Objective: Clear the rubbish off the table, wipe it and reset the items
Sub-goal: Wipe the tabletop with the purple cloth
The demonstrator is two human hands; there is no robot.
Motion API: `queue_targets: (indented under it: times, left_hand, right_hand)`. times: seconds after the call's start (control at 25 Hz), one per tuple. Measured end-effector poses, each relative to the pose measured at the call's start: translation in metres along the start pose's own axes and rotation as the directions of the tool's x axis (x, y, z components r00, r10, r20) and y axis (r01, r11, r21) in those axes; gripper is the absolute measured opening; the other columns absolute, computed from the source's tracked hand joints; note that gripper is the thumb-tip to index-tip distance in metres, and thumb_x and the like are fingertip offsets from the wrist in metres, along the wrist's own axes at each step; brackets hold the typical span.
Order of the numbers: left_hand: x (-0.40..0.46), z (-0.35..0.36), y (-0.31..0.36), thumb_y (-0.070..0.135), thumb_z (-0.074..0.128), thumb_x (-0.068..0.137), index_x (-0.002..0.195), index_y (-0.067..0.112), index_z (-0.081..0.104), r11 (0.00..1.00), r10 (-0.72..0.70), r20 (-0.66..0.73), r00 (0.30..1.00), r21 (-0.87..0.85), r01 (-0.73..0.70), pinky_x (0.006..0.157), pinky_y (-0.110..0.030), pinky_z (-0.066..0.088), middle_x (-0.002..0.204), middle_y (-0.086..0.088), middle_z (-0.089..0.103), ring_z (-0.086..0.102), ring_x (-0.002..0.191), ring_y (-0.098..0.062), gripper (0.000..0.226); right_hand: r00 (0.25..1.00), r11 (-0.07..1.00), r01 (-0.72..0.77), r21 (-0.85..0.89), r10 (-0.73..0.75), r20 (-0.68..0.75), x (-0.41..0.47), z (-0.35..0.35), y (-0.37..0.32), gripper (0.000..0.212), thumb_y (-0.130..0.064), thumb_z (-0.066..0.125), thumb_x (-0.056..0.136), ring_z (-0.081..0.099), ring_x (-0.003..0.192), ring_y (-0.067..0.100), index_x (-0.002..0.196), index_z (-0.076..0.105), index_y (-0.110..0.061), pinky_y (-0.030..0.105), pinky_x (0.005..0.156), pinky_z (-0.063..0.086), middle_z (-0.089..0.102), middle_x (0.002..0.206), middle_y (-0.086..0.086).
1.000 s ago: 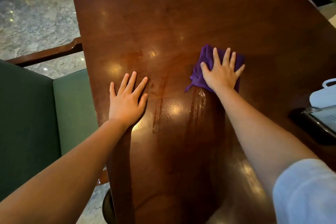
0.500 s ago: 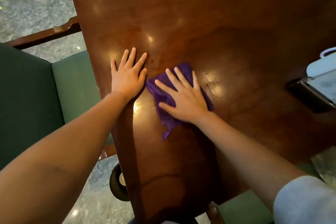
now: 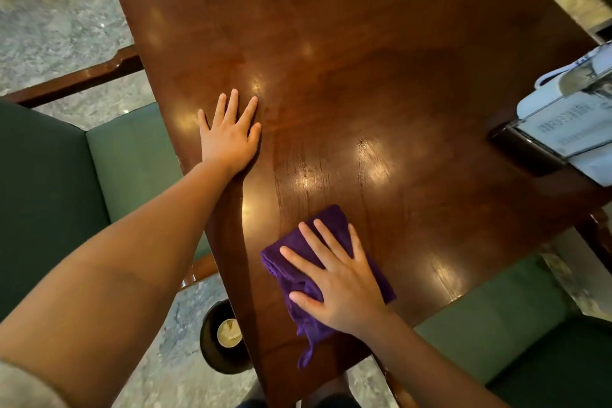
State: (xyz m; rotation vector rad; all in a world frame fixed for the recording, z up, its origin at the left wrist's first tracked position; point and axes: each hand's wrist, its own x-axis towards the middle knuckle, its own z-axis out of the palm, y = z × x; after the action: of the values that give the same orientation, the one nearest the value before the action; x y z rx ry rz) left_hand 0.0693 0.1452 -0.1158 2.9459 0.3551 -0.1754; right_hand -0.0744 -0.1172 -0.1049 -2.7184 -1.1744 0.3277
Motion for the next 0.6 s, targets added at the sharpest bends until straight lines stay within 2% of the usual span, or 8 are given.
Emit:
queue_targets:
  times: [0.12, 0.24, 0.36, 0.44, 0.52, 0.6]
  left_hand:
    - [0.004, 0.000, -0.003, 0.048, 0.016, 0.098, 0.147, 0.034, 0.008, 1.000, -0.001, -0.007, 1.000, 0.001, 0.001, 0.112, -0.054, -0.003, 0.158, -0.003, 0.001, -0.006, 0.144, -0.021, 0.052]
    - [0.004, 0.004, -0.004, 0.048, 0.016, 0.098, 0.147, 0.033, 0.008, 1.000, 0.003, -0.001, 1.000, 0.008, -0.003, 0.112, -0.053, -0.004, 0.158, -0.003, 0.000, -0.006, 0.144, -0.021, 0.052]
    - [0.003, -0.007, -0.002, 0.045, 0.022, 0.098, 0.148, 0.028, 0.005, 0.989, 0.001, 0.010, 1.000, -0.146, 0.000, 0.114, -0.052, -0.004, 0.158, -0.005, -0.003, -0.007, 0.143, -0.021, 0.055]
    - [-0.018, -0.025, 0.004, 0.040, 0.031, 0.098, 0.149, 0.020, 0.004, 0.948, -0.044, -0.082, 0.996, -0.318, 0.016, 0.115, -0.048, -0.002, 0.158, -0.007, -0.004, -0.006, 0.143, -0.020, 0.061]
    - [-0.068, -0.037, 0.019, 0.031, 0.040, 0.096, 0.148, 0.013, 0.008, 0.932, -0.038, -0.207, 0.978, -0.360, -0.040, 0.115, -0.041, 0.000, 0.157, -0.010, 0.001, -0.003, 0.143, -0.021, 0.064]
    - [-0.136, -0.032, 0.046, 0.025, 0.046, 0.093, 0.147, 0.008, 0.013, 0.917, 0.058, -0.199, 0.978, -0.377, -0.131, 0.115, -0.038, 0.005, 0.156, -0.013, 0.008, 0.002, 0.143, -0.021, 0.066]
  right_hand:
    - [0.999, 0.999, -0.033, -0.003, 0.033, -0.007, 0.008, -0.002, -0.001, 0.066, -0.065, 0.038, 0.084, 0.002, 0.145, 0.019, 0.143, 0.019, -0.042, 0.055, 0.111, -0.003, 0.013, 0.157, -0.003]
    - [0.993, 0.994, -0.110, -0.016, 0.109, -0.037, 0.019, -0.002, -0.002, 0.069, -0.065, 0.039, 0.082, 0.002, 0.144, 0.020, 0.143, 0.018, -0.041, 0.056, 0.111, -0.002, 0.015, 0.157, 0.000]
    - [0.986, 0.986, -0.165, -0.012, 0.164, -0.040, 0.041, -0.008, 0.001, 0.069, -0.064, 0.036, 0.082, 0.003, 0.145, 0.022, 0.143, 0.018, -0.038, 0.058, 0.111, -0.001, 0.015, 0.157, 0.002]
    - [0.989, 0.986, -0.141, 0.092, 0.145, -0.039, 0.049, -0.016, 0.006, 0.067, -0.058, 0.035, 0.086, -0.003, 0.145, 0.017, 0.145, 0.013, -0.036, 0.054, 0.112, -0.009, 0.010, 0.158, 0.000]
    - [0.996, 0.983, -0.083, 0.167, 0.087, -0.018, 0.041, -0.025, 0.019, 0.064, -0.044, 0.037, 0.090, -0.007, 0.144, 0.010, 0.146, 0.009, -0.033, 0.050, 0.113, -0.013, 0.006, 0.158, -0.003]
    - [0.999, 0.998, 0.037, 0.051, -0.038, 0.006, 0.022, -0.032, 0.042, 0.062, -0.036, 0.037, 0.091, -0.004, 0.144, 0.010, 0.147, 0.012, -0.029, 0.047, 0.115, -0.009, 0.009, 0.157, -0.004]
